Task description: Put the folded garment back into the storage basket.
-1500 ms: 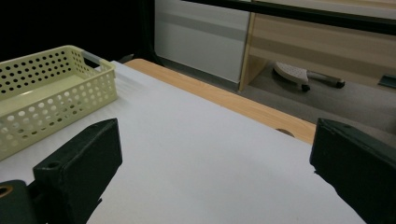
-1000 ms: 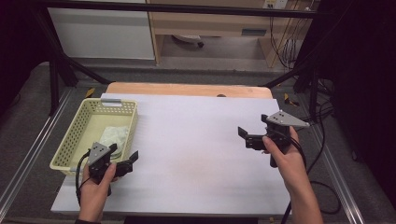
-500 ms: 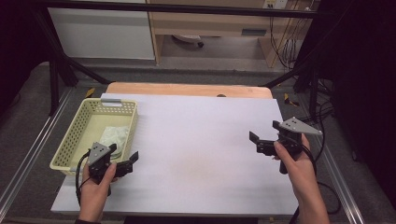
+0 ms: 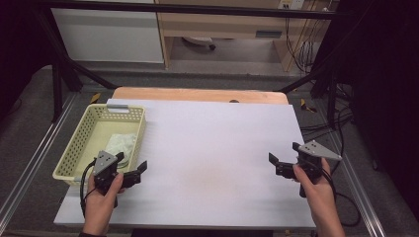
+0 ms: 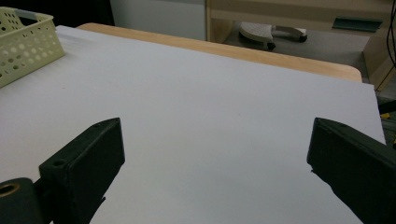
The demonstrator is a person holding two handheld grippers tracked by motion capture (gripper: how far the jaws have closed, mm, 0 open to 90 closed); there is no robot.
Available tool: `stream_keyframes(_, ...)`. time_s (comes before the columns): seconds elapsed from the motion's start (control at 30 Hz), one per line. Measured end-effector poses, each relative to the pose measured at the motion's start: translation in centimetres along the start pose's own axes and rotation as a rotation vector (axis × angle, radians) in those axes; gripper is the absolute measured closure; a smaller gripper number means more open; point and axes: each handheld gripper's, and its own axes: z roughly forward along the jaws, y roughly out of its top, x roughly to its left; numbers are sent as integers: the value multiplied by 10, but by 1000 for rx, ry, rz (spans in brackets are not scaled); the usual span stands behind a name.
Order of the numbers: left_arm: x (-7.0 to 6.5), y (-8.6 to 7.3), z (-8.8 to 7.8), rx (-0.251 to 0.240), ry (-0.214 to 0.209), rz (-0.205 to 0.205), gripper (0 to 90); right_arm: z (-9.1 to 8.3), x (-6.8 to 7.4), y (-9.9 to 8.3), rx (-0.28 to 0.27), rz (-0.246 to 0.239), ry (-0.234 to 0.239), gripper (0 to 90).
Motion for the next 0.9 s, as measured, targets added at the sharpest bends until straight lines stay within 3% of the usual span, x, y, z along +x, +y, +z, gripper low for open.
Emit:
stream_keyframes(0.4,0,0,0,3,-2,-2,79,9,3,-38,37,-18,58,48)
stream_keyframes(0.73,-1,2,-1,3,-23,8,79,25,16,-50,86,-55,146,40)
stream_keyframes(0.9,-11,5,-4,8,-26,34,85,29,19,-52,100,-80,146,38)
